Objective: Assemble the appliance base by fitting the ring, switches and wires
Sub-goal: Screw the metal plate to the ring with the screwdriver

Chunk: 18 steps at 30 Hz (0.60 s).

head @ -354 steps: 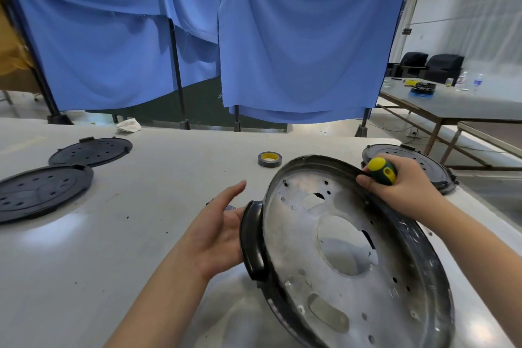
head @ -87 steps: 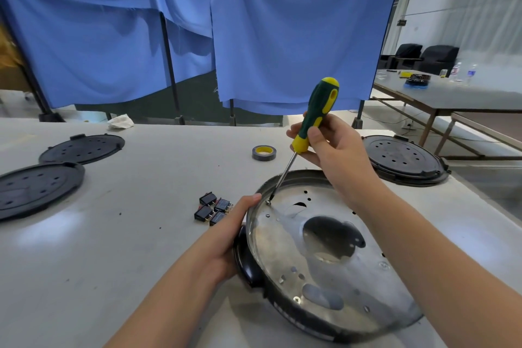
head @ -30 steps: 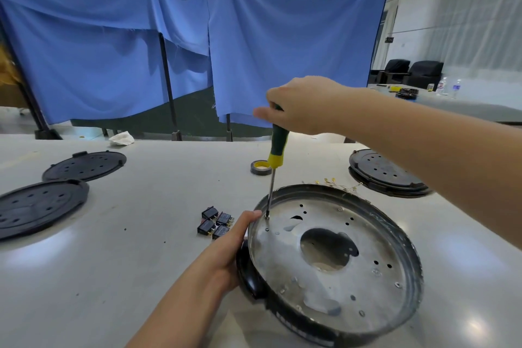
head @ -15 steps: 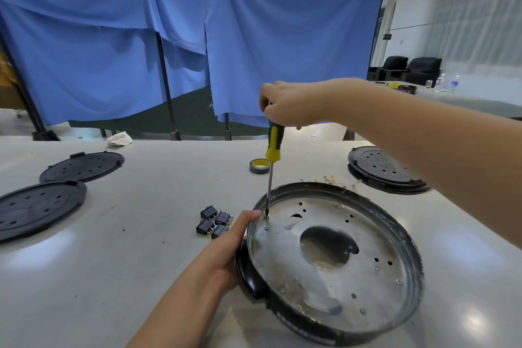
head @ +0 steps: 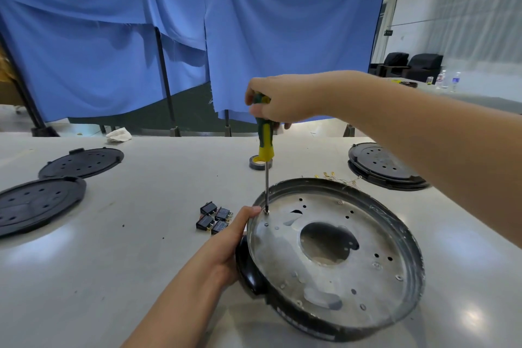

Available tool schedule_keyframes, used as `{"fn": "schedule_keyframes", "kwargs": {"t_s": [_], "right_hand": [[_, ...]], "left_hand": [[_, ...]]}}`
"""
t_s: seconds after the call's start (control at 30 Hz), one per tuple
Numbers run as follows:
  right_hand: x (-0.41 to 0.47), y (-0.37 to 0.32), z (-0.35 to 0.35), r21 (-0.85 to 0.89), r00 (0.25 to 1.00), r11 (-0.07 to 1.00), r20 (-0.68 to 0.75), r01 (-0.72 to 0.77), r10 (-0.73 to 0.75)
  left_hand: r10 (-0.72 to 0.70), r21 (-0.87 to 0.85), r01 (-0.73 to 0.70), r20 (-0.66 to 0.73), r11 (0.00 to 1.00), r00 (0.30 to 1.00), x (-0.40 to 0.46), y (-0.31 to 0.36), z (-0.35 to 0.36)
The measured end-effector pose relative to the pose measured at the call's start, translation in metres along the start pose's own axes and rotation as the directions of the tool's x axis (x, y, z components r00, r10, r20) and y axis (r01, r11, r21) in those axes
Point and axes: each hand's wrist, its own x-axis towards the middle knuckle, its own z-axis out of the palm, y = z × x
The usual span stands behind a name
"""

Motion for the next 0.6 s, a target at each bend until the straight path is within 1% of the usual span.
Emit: {"fn": "schedule_keyframes", "kwargs": {"t_s": [0.03, 0.07, 0.1, 0.13, 0.17, 0.2, 0.23, 0.27, 0.3, 0.33, 0.37, 0.4, 0.43, 0.47, 0.5, 0.53, 0.57, 0.6], "right_hand": [[0.0004, -0.0016, 0.0014, -0.089, 0.999, 0.996, -0.035, 0.025, -0.028], [0.0013, -0.0021, 0.0026, -0.245, 0.994, 0.969, -0.090, 0.031, -0.055], [0.0015, -0.0027, 0.0034, -0.407, 0.986, 0.913, -0.149, 0.012, -0.079], [0.0005, -0.0033, 0.0040, -0.518, 0.975, 0.855, -0.203, -0.026, -0.093], [0.0007, -0.0032, 0.0050, -0.573, 0.965, 0.818, -0.241, -0.058, -0.100], [0.0008, -0.0036, 0.0054, -0.581, 0.968, 0.809, -0.240, -0.083, -0.073], [0.0004, -0.0043, 0.0054, -0.530, 0.979, 0.843, -0.202, -0.096, -0.015], [-0.0002, -0.0050, 0.0056, -0.407, 0.990, 0.908, -0.130, -0.100, 0.051], [0.0002, -0.0044, 0.0056, -0.225, 0.994, 0.969, -0.055, -0.102, 0.092], [0.0008, -0.0036, 0.0050, -0.050, 0.995, 0.994, -0.013, -0.101, 0.101], [-0.0009, -0.0047, 0.0032, 0.057, 0.996, 0.994, 0.008, -0.090, 0.090], [-0.0020, -0.0051, 0.0016, 0.076, 0.998, 0.995, -0.002, -0.057, 0.058], [-0.0027, -0.0054, 0.0012, 0.015, 0.999, 1.000, -0.050, -0.019, 0.020], [-0.0040, -0.0051, 0.0021, -0.121, 0.994, 0.993, -0.111, 0.005, -0.019], [-0.0042, -0.0044, 0.0033, -0.291, 0.984, 0.957, -0.175, -0.011, -0.042], [-0.0057, -0.0041, 0.0048, -0.426, 0.972, 0.903, -0.231, -0.062, -0.042], [-0.0071, -0.0039, 0.0060, -0.503, 0.961, 0.856, -0.276, -0.118, -0.030], [-0.0075, -0.0030, 0.0066, -0.525, 0.955, 0.838, -0.297, -0.145, -0.021]], "left_hand": [[-0.001, -0.003, 0.001, -0.001, 1.000, 1.000, -0.0005, 0.0003, 0.0002], [-0.003, -0.004, 0.003, -0.002, 1.000, 1.000, -0.0013, 0.0007, 0.0004], [-0.004, -0.004, 0.004, 0.000, 1.000, 1.000, -0.0018, 0.0008, 0.0008], [-0.004, -0.004, 0.004, 0.003, 1.000, 1.000, -0.0024, 0.0009, 0.0012], [-0.002, -0.003, 0.002, 0.005, 1.000, 1.000, -0.0030, 0.0010, 0.0015], [0.001, -0.002, 0.000, 0.006, 1.000, 1.000, -0.0035, 0.0012, 0.0018], [0.002, -0.003, -0.002, 0.008, 1.000, 1.000, -0.0037, 0.0014, 0.0023], [0.003, -0.008, -0.003, 0.010, 1.000, 1.000, -0.0037, 0.0014, 0.0028], [0.001, -0.014, -0.001, 0.010, 1.000, 1.000, -0.0037, 0.0012, 0.0032], [0.001, -0.018, -0.001, 0.006, 1.000, 1.000, -0.0038, 0.0013, 0.0034], [0.004, -0.021, -0.004, 0.002, 1.000, 1.000, -0.0040, 0.0015, 0.0032], [0.007, -0.022, -0.007, 0.000, 1.000, 1.000, -0.0045, 0.0017, 0.0029], [0.007, -0.023, -0.007, 0.001, 1.000, 1.000, -0.0049, 0.0017, 0.0028], [0.007, -0.024, -0.007, 0.003, 1.000, 1.000, -0.0052, 0.0016, 0.0026], [0.006, -0.025, -0.006, 0.005, 1.000, 1.000, -0.0054, 0.0019, 0.0025], [0.003, -0.026, -0.003, 0.006, 1.000, 1.000, -0.0055, 0.0018, 0.0027], [0.000, -0.027, 0.000, 0.009, 1.000, 1.000, -0.0053, 0.0018, 0.0032], [-0.002, -0.025, 0.003, 0.010, 1.000, 1.000, -0.0052, 0.0021, 0.0035]]}}
